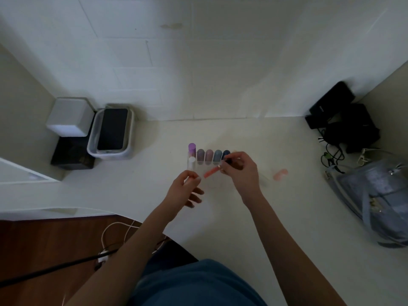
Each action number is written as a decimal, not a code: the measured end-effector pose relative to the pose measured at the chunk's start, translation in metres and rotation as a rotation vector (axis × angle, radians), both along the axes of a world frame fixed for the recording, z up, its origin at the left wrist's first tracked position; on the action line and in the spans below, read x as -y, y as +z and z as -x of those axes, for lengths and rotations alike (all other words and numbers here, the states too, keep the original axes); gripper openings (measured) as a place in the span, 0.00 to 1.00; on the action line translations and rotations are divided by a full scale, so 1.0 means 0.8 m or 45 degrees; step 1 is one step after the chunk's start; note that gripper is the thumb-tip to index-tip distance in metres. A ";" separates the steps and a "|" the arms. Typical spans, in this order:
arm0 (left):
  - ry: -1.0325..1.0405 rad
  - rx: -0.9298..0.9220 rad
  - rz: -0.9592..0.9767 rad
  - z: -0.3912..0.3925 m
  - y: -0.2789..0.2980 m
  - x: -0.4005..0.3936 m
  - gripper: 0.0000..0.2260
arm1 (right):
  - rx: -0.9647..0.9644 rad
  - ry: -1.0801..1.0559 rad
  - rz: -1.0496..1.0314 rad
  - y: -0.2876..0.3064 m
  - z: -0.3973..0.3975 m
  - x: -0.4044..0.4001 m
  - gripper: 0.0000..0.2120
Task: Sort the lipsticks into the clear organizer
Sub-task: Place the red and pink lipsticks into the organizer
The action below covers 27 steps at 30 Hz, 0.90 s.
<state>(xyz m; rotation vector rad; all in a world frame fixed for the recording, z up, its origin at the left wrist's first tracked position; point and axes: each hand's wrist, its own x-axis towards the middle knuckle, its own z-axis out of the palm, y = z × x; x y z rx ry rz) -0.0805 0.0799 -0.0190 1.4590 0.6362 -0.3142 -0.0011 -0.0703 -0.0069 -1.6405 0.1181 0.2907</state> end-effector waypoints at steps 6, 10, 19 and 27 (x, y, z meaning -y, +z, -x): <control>0.097 0.083 -0.354 0.009 -0.010 -0.010 0.11 | 0.403 0.178 0.372 0.011 -0.007 -0.042 0.06; 0.049 0.136 -0.229 0.003 -0.005 -0.025 0.13 | 0.542 0.430 0.729 0.000 -0.009 -0.059 0.03; -0.170 0.141 -0.369 -0.002 -0.003 -0.037 0.15 | 0.646 0.392 0.802 -0.032 0.015 -0.051 0.14; -0.329 0.287 -0.535 0.000 -0.006 -0.042 0.05 | 0.547 0.393 0.772 -0.045 0.067 -0.041 0.10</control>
